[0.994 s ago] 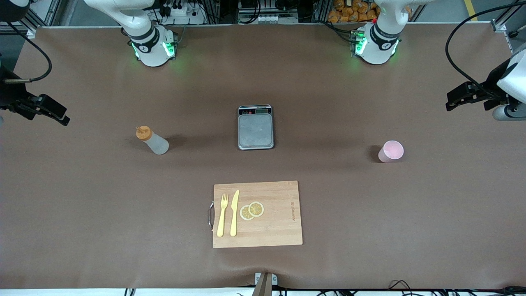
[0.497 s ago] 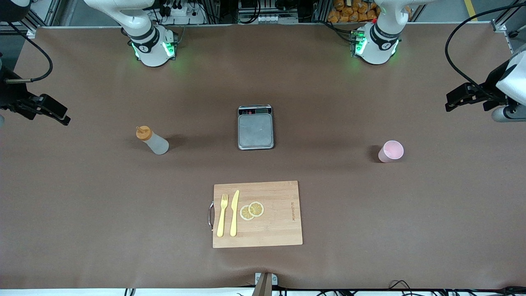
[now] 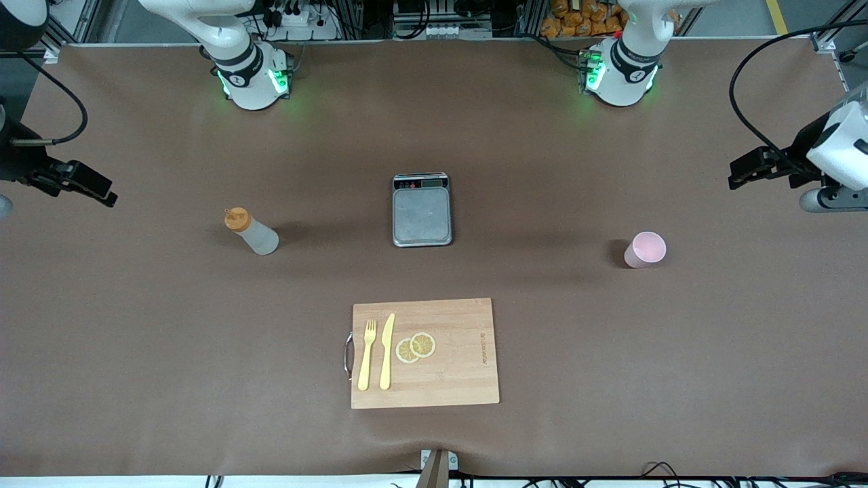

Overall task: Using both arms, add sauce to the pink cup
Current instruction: 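Reach the right gripper toward the sauce bottle while the left gripper reaches the cup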

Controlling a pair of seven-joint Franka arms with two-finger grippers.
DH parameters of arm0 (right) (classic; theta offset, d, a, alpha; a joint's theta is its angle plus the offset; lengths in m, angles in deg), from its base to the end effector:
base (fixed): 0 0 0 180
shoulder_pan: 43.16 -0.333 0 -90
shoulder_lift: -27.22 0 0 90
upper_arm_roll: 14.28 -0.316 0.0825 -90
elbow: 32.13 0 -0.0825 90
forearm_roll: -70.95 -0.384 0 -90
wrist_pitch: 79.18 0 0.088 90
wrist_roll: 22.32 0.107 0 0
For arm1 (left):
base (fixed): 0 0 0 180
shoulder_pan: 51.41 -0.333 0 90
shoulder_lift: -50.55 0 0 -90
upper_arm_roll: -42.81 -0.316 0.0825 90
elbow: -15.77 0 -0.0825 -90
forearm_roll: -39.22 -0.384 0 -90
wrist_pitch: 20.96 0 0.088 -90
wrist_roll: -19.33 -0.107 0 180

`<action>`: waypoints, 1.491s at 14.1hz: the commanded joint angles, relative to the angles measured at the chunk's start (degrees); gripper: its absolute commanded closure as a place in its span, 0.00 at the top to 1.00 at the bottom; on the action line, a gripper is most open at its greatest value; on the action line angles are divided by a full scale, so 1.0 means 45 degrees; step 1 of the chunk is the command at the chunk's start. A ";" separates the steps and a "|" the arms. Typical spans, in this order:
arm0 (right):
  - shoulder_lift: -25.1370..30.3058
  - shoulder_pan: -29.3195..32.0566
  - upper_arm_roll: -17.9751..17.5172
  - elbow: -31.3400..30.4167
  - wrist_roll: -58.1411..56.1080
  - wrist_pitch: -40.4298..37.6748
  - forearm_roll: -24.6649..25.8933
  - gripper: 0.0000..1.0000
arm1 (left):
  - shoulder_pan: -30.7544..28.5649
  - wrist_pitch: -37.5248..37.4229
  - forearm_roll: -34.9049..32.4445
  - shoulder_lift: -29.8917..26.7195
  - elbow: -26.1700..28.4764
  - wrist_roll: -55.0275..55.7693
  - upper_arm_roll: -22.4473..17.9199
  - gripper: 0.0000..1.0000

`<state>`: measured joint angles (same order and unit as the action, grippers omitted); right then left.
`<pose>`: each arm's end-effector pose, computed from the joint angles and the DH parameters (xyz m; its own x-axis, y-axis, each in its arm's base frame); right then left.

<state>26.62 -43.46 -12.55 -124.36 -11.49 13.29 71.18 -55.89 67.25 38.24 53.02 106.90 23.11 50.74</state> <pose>0.5606 -0.0143 0.6040 0.9772 -0.2122 -0.0054 -0.2121 -0.9772 0.0054 0.5611 -0.0304 0.5888 0.9957 0.0061 -0.0926 0.0045 -0.9998 -0.0173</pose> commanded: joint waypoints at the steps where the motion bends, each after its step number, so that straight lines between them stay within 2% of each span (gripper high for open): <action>1: -0.0374 0.0221 -0.0071 0.0105 0.0269 -0.0353 0.0164 1.00 | -0.0274 0.1409 -0.0037 -0.0294 0.1677 0.0194 0.0054 1.00; 6: -0.0881 0.0534 -0.0090 0.0163 0.0250 -0.0217 0.0086 1.00 | -0.0274 0.5156 -0.0037 -0.0490 0.5250 0.0194 0.0074 1.00; 9: -0.1272 0.0691 -0.0090 0.0358 0.0132 -0.0197 0.0007 1.00 | -0.0313 0.6391 -0.0017 -0.0257 0.6328 0.0194 0.0035 1.00; 11: -0.1584 0.0710 -0.0090 0.0398 0.0094 -0.0197 0.0085 1.00 | -0.0819 0.7326 0.0021 0.0017 0.6992 0.0213 0.0054 1.00; 19: -0.3203 0.1509 -0.0070 0.0378 0.0385 0.0017 -0.0383 1.00 | -0.1055 0.8424 0.0100 0.2125 0.7015 0.0214 0.0054 1.00; 21: -0.3848 0.1997 -0.0071 0.0398 0.1184 0.0057 -0.1335 1.00 | -0.1055 0.8697 0.0100 0.2516 0.7015 0.0214 0.0054 1.00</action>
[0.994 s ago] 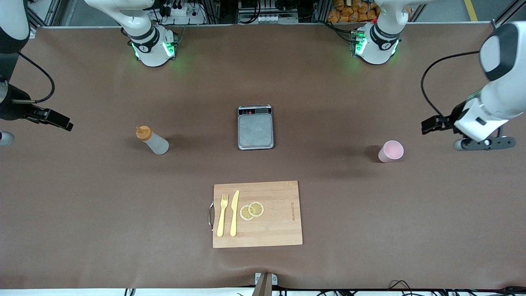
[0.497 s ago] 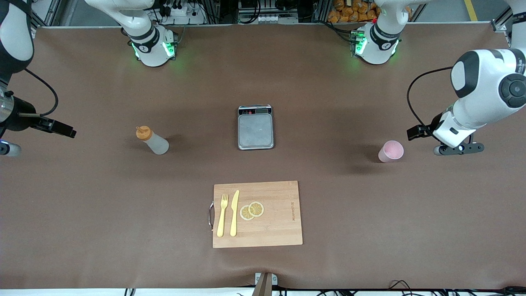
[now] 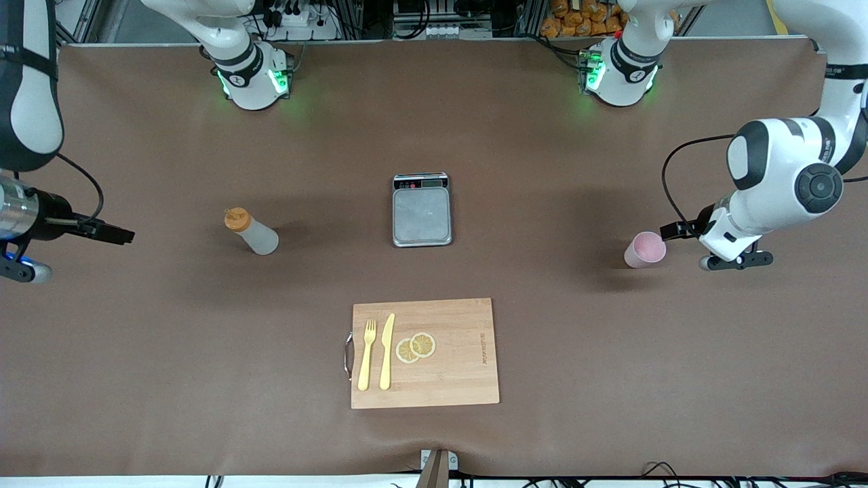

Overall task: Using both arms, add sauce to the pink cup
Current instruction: 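Grasp the sauce bottle with the right gripper while the left gripper grasps the cup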

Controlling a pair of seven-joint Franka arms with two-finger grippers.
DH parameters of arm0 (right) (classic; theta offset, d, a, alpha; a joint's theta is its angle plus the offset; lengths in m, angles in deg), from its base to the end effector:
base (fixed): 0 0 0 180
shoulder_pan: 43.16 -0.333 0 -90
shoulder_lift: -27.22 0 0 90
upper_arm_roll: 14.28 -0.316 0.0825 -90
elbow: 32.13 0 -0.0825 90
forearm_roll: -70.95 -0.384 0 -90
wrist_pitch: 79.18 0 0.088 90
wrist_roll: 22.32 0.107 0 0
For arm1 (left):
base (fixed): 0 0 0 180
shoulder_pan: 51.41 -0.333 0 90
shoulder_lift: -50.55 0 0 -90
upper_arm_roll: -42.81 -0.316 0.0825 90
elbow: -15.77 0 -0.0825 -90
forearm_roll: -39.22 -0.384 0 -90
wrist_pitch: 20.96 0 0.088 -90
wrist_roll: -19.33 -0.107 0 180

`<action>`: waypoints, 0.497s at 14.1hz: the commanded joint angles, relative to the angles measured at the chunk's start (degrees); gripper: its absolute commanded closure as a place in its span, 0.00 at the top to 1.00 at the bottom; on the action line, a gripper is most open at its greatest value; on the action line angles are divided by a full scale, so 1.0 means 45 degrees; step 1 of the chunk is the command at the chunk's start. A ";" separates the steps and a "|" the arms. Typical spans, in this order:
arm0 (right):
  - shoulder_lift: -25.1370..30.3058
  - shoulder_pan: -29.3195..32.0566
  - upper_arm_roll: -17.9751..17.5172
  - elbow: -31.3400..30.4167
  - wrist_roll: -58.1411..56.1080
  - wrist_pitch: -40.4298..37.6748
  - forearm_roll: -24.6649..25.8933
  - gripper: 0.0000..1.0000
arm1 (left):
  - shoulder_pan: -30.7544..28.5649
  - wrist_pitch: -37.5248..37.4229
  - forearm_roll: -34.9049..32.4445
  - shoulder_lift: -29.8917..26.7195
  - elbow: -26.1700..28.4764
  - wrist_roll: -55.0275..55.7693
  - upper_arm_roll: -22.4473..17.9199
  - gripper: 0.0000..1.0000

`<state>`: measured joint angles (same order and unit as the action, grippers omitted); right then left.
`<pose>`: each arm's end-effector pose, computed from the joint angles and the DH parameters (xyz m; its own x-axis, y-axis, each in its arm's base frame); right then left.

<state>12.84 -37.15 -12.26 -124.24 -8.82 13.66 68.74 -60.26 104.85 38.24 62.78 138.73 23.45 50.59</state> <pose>0.6051 -0.0795 0.4641 0.9004 -0.3655 -0.2359 -0.3698 -0.9287 0.0276 0.5461 0.0113 0.2912 0.9837 0.0786 -0.1616 0.0805 -0.9967 0.0050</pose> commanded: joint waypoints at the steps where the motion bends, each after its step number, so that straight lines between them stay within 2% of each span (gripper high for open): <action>1: -0.1196 0.0830 -0.0136 0.0393 0.0748 -0.0006 -0.1164 1.00 | -0.0084 0.0460 0.0100 0.0523 -0.0080 0.0139 0.0088 1.00; 4: -0.2291 0.1690 -0.0136 0.0393 0.0827 0.0131 -0.2746 1.00 | -0.0064 0.0578 0.0100 0.0914 -0.0197 0.0139 0.0068 0.95; 7: -0.2820 0.1946 -0.0136 0.0373 0.1819 0.0052 -0.3489 1.00 | -0.0083 0.0733 0.0061 0.1265 -0.0236 0.0119 0.0088 0.84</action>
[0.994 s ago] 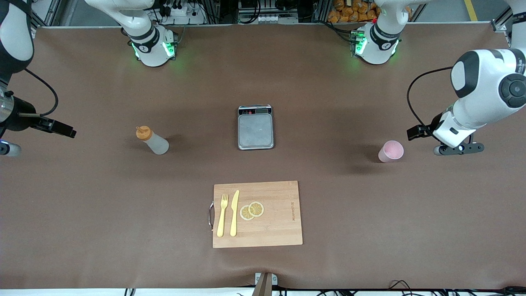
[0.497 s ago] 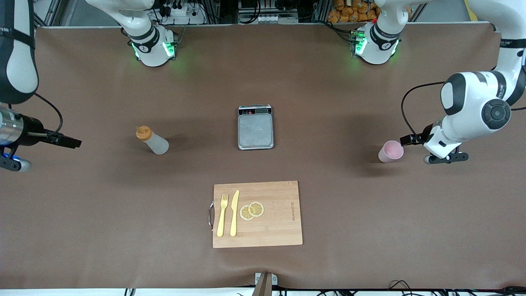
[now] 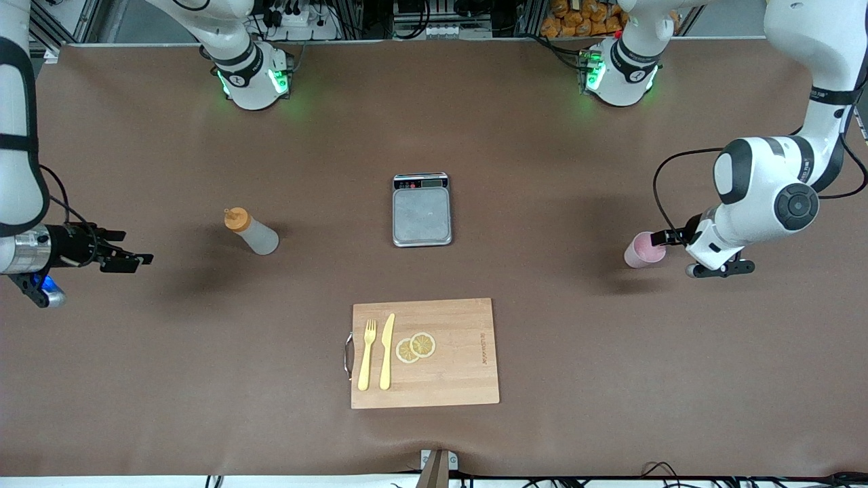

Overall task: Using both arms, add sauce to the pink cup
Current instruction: 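Grasp the sauce bottle with the right gripper while the left gripper grasps the cup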

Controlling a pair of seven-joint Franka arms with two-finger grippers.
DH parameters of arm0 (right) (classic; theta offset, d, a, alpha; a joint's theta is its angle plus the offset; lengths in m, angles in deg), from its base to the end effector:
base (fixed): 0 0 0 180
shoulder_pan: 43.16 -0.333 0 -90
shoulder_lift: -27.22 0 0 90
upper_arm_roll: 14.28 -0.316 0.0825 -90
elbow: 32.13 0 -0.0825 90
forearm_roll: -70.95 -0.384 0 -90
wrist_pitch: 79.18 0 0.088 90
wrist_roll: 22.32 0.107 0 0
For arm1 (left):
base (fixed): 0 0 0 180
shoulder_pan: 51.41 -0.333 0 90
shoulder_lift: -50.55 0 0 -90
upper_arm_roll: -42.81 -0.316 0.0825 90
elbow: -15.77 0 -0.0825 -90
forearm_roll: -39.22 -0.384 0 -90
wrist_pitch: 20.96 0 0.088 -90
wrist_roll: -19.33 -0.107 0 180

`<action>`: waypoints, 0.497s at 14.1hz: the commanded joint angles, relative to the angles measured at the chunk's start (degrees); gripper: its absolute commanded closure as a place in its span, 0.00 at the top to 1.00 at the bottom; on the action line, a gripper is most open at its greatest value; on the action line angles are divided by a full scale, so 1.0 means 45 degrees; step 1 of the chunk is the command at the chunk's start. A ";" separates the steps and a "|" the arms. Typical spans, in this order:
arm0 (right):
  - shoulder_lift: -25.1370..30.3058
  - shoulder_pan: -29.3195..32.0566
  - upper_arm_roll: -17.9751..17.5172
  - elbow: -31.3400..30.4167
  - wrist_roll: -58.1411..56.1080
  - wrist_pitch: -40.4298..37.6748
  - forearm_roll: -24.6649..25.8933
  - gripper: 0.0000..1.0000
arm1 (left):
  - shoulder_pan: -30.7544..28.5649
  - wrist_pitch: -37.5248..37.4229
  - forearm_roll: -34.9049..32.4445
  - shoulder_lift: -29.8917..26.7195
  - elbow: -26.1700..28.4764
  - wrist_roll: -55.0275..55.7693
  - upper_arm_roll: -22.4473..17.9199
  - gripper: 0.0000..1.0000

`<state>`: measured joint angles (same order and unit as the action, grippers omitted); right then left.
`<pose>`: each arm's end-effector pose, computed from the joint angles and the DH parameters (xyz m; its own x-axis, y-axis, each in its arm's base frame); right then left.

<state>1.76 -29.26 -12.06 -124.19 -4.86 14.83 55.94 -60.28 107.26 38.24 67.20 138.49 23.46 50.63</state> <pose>0.6117 -0.1470 0.3482 0.7196 -0.5321 -0.4460 -0.6255 -0.7758 -0.0836 0.5480 0.0106 0.2539 0.9784 0.0775 -0.1919 0.0817 -0.9966 0.0140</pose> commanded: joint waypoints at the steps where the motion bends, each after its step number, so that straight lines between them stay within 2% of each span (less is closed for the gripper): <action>1: -0.0495 0.0193 -0.0180 0.0342 0.1255 -0.0245 -0.0938 1.00 | -0.0060 0.0217 0.0061 0.0380 -0.0203 0.0118 0.0078 0.79; 3: -0.0885 0.0154 -0.0180 0.0322 0.2035 -0.0226 -0.1718 1.00 | -0.0080 0.0334 0.0061 0.0595 -0.0203 0.0138 0.0078 0.68; 7: -0.1802 0.0154 -0.0199 0.0263 0.2117 -0.0207 -0.2658 1.00 | -0.0060 0.0374 0.0081 0.0733 -0.0203 0.0138 0.0078 0.20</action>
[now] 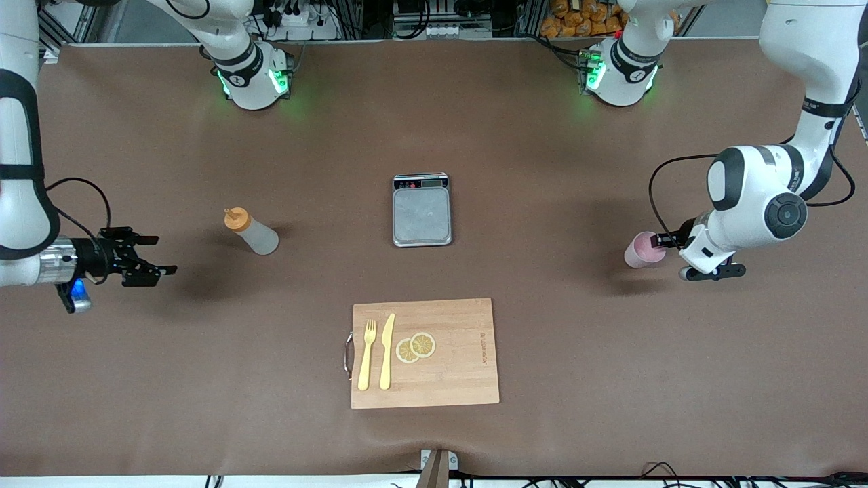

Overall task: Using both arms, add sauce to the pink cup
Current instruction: 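Grasp the sauce bottle with the right gripper while the left gripper grasps the cup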

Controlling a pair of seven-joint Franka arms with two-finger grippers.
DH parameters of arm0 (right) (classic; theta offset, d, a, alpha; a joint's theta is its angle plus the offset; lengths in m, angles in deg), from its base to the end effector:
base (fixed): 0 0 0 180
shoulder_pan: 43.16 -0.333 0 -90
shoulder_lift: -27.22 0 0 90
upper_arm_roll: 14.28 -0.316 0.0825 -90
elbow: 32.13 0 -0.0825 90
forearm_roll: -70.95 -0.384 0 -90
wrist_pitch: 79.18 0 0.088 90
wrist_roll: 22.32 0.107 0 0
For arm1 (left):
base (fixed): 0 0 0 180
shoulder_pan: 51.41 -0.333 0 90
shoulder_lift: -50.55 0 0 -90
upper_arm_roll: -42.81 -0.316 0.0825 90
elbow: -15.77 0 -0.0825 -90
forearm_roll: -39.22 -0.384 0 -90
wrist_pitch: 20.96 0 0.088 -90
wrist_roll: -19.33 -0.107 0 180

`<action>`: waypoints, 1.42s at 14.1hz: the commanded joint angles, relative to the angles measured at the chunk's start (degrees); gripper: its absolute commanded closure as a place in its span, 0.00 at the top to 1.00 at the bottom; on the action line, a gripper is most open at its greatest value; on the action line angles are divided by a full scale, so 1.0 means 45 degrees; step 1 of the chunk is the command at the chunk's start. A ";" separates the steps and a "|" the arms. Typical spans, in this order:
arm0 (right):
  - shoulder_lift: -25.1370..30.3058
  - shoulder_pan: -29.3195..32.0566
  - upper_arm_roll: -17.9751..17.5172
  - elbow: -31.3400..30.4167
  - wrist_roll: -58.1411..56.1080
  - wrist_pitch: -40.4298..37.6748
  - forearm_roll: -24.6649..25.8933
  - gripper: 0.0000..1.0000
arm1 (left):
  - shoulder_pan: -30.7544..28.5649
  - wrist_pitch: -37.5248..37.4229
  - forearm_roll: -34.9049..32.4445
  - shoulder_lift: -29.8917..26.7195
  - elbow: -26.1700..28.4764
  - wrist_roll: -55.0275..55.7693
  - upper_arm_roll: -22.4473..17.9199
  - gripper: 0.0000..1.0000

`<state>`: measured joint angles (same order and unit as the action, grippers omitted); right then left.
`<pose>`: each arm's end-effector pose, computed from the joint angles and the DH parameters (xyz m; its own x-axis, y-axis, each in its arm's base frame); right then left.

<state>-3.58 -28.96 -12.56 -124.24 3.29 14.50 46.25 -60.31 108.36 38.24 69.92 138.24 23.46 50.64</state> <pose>0.6173 -0.1300 0.2937 0.5454 -0.5955 -0.5898 -0.7776 -0.6222 -0.0908 0.5477 0.0103 0.2309 0.9735 0.0772 -0.2152 0.0832 -0.9963 0.0191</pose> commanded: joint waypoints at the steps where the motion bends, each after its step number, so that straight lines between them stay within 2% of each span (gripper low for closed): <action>1: -0.0811 0.0086 -0.0088 0.0274 0.0305 -0.0135 -0.0680 1.00 | -0.0072 0.0130 0.0100 0.0108 -0.0145 0.0136 0.0075 0.08; 2: -0.0929 0.0086 -0.0088 0.0274 0.0324 -0.0154 -0.0934 1.00 | -0.0072 0.0130 0.0100 0.0069 -0.0145 0.0136 0.0075 0.00; 6: -0.1417 -0.0011 -0.0088 0.0061 0.0325 -0.0213 -0.1306 1.00 | -0.0053 -0.0064 0.0100 -0.0184 -0.0242 0.0078 0.0094 0.00; 9: -0.1613 -0.0051 -0.0108 -0.0388 0.0325 -0.0252 -0.2106 1.00 | 0.0026 -0.1484 0.0120 -0.0594 -0.0923 0.0097 0.0269 0.00; 13: -0.1653 -0.0343 -0.0147 -0.1110 0.0305 -0.0467 -0.2926 1.00 | 0.0045 -0.3714 0.0159 -0.0615 -0.2564 0.1419 0.1867 0.00; 17: -0.1692 -0.0442 -0.0147 -0.1697 0.0188 -0.0486 -0.3143 1.00 | 0.0162 -0.3971 0.0139 -0.0459 -0.3132 0.3782 0.3918 0.00; 18: -0.1692 -0.0442 -0.0147 -0.1795 0.0169 -0.0506 -0.3143 1.00 | 0.0356 -0.3952 0.0139 -0.0458 -0.3211 0.4562 0.4290 0.00; 20: -0.1692 -0.0461 -0.0185 -0.2088 0.0129 -0.0486 -0.3163 1.00 | 0.1271 -0.3971 0.0120 -0.0458 -0.3445 0.6046 0.4489 0.00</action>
<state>-11.61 -31.06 -13.25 -131.96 3.97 12.37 33.50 -57.62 91.87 38.95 67.36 124.84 45.21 70.28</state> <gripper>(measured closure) 0.000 0.960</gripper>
